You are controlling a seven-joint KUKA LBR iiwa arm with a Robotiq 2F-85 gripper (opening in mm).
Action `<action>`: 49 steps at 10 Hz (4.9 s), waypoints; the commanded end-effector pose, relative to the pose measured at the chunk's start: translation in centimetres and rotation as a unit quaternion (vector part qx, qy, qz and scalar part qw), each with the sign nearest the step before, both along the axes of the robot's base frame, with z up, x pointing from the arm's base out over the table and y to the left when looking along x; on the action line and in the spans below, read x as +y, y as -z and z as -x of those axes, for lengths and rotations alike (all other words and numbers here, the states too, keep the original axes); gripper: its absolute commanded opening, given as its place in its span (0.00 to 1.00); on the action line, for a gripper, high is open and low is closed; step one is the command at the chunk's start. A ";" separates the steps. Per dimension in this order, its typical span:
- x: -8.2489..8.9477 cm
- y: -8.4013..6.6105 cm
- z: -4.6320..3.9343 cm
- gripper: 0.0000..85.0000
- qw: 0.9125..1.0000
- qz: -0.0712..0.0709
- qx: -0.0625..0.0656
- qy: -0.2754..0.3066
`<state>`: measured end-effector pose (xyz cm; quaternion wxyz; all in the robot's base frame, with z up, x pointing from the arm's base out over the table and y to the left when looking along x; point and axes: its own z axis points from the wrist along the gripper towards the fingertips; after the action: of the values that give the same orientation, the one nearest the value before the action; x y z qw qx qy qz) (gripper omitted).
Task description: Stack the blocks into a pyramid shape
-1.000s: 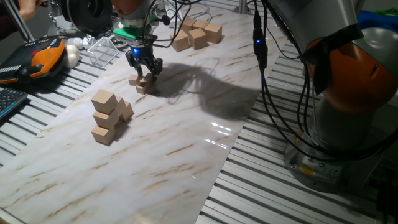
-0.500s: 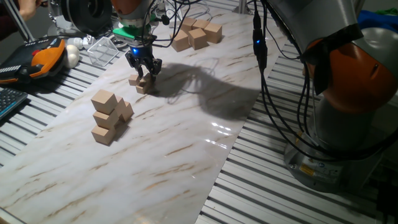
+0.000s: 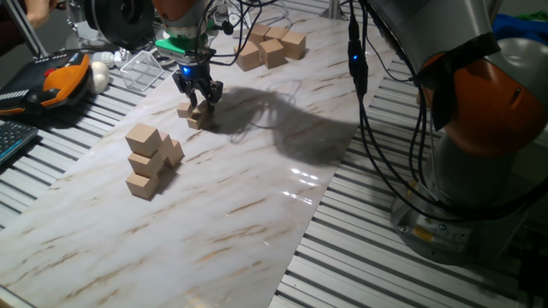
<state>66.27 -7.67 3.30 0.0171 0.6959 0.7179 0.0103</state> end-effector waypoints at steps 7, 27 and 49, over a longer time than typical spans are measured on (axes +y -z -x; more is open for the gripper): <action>-0.1 -0.7 0.23 0.80 1.000 -0.001 0.005 -0.002; 1.2 -4.6 2.13 0.40 0.997 -0.022 0.028 -0.066; 2.6 -1.9 2.13 0.60 0.999 -0.011 0.014 -0.035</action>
<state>64.14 -5.05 5.18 -0.0005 0.6702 0.7421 0.0088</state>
